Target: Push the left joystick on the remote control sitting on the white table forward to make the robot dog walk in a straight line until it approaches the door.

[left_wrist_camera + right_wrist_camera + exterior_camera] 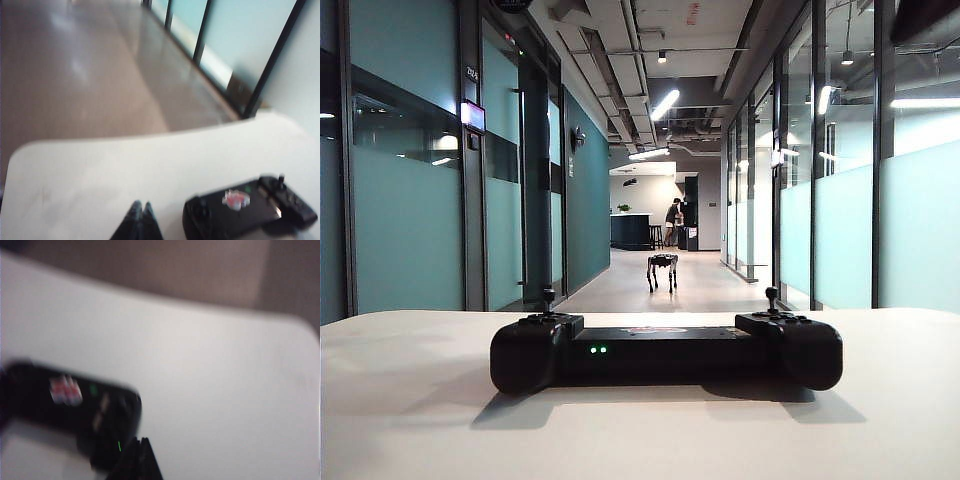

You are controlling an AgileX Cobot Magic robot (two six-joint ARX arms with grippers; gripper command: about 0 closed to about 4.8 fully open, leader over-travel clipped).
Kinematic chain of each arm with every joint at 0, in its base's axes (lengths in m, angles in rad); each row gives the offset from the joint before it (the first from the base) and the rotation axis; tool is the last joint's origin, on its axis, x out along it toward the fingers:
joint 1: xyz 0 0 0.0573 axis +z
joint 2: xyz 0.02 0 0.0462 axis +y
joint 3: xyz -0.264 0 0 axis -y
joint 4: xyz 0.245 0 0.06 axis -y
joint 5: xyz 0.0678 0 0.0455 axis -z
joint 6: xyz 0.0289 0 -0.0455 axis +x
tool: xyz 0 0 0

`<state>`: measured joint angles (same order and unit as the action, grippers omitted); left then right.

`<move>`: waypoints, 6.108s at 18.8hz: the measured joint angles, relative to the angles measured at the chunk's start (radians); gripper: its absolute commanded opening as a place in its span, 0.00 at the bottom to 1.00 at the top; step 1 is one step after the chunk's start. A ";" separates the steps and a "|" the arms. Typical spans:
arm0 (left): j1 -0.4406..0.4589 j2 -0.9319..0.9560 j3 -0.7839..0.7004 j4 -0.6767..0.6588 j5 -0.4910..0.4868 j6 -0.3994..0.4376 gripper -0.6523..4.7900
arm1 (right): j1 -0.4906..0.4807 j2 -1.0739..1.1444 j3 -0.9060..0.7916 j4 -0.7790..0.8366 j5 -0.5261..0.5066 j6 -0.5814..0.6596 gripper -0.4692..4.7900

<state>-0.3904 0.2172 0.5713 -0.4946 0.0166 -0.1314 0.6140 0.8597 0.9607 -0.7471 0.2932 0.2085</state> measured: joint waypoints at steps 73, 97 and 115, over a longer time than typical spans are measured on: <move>0.406 -0.214 -0.567 0.543 0.006 0.158 0.11 | 0.000 -0.254 -0.244 0.237 -0.002 -0.057 0.08; 0.407 -0.214 -0.567 0.543 0.006 0.158 0.11 | -0.476 -0.581 -0.735 0.784 -0.175 -0.314 0.08; 0.407 -0.214 -0.567 0.543 0.006 0.158 0.11 | -0.585 -0.859 -0.954 0.832 -0.190 -0.205 0.08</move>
<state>0.0166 0.0036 0.0040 0.0483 0.0223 0.0261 0.0292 0.0010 0.0063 0.0849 0.1036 0.0032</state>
